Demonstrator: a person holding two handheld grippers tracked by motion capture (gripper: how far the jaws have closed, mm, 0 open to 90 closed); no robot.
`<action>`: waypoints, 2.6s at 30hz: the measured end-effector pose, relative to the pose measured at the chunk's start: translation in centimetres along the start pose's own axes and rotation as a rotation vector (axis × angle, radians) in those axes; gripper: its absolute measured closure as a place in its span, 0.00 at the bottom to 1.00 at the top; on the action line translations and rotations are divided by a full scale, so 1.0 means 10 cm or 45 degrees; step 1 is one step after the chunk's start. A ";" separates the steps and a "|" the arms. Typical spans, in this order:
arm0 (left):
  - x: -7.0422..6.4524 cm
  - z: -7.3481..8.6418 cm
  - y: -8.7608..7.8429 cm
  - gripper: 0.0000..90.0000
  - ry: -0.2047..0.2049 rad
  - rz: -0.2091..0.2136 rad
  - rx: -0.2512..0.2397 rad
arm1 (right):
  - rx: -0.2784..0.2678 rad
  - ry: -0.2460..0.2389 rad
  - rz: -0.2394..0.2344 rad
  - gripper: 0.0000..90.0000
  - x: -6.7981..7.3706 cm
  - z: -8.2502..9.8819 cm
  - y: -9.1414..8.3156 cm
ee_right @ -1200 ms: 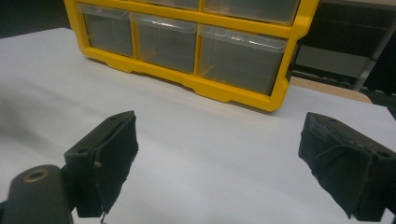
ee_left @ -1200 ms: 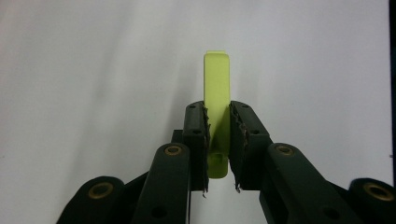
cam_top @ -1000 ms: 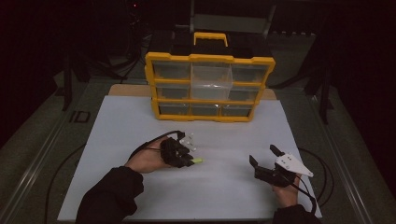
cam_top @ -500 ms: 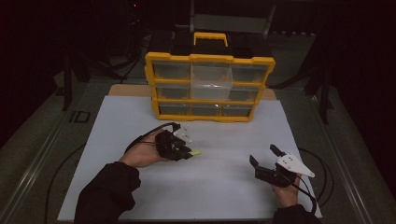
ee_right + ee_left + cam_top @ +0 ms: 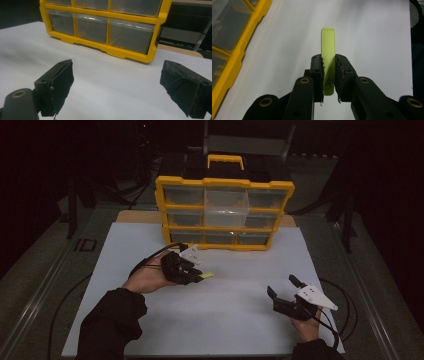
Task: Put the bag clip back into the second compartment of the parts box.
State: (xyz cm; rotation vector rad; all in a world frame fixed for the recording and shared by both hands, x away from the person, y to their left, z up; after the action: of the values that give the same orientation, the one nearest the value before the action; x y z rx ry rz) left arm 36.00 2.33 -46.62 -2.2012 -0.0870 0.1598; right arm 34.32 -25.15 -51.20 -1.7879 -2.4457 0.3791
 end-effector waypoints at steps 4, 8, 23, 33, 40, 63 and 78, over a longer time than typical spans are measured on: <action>0.03 -0.04 -0.09 0.87 0.004 -0.015 -0.015 | -0.004 -0.002 -0.004 0.13 0.01 0.00 0.00; 0.05 -0.07 -0.13 0.87 0.008 -0.027 -0.019 | -0.008 0.000 -0.005 0.13 0.02 -0.01 0.00; 0.15 -0.18 -0.33 0.87 0.016 -0.068 -0.024 | -0.018 -0.016 -0.005 0.13 0.03 -0.01 0.00; 0.23 -0.22 -0.42 0.87 0.012 -0.087 -0.024 | -0.019 -0.019 -0.009 0.13 0.05 0.00 0.00; 0.28 -0.25 -0.49 0.87 0.014 -0.092 -0.023 | -0.020 -0.019 -0.011 0.13 0.05 -0.01 0.00; 0.40 -0.38 -0.77 0.87 0.029 -0.105 -0.028 | -0.016 -0.022 -0.014 0.13 0.06 0.00 0.01; 0.50 -0.44 -0.86 0.87 0.025 -0.127 -0.018 | -0.009 -0.023 -0.018 0.13 0.07 0.01 0.01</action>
State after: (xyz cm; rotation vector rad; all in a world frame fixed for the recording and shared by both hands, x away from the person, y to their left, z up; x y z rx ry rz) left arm 41.56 4.53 -37.57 -2.2065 -0.1873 0.0818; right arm 34.19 -24.49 -51.39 -1.7770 -2.4731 0.3872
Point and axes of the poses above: each handheld gripper's, and its own axes: y roughly forward along the jaws, z roughly out of its underside, x roughly to its left, the point moved 10 cm from there along y, roughly forward along the jaws, and after that the axes turned 9 degrees about z, right-handed, at the moved point
